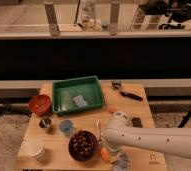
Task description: Place towel in metal cup
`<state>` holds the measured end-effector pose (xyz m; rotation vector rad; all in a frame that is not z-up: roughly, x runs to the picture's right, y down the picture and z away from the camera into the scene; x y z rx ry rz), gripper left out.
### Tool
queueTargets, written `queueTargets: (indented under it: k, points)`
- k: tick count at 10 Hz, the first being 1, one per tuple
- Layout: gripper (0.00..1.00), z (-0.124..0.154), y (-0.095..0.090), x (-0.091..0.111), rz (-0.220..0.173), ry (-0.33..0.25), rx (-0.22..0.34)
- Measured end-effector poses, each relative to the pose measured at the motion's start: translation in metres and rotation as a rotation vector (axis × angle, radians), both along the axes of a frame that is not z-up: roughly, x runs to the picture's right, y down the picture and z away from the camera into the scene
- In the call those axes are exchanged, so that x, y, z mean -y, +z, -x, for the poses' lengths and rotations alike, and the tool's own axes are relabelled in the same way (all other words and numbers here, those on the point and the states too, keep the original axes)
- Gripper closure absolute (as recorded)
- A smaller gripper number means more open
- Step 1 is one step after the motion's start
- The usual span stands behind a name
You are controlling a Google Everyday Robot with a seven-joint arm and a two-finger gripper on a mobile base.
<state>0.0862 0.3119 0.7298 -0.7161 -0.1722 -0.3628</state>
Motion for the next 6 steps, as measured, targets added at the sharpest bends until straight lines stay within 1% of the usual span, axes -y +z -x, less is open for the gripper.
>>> queueTargets:
  k: [1, 2, 3, 4, 5, 6]
  points:
    - [0.74, 0.000, -0.008, 0.007, -0.007, 0.000, 0.001]
    - [0.75, -0.002, -0.015, 0.011, -0.006, 0.004, -0.001]
    - [0.68, -0.003, -0.023, 0.018, -0.004, 0.011, -0.005]
    - [0.59, -0.003, -0.024, 0.018, -0.003, 0.011, -0.006]
    - [0.50, -0.003, -0.022, 0.016, -0.002, 0.011, -0.006]
    - [0.39, -0.005, -0.014, 0.011, -0.005, 0.016, -0.007]
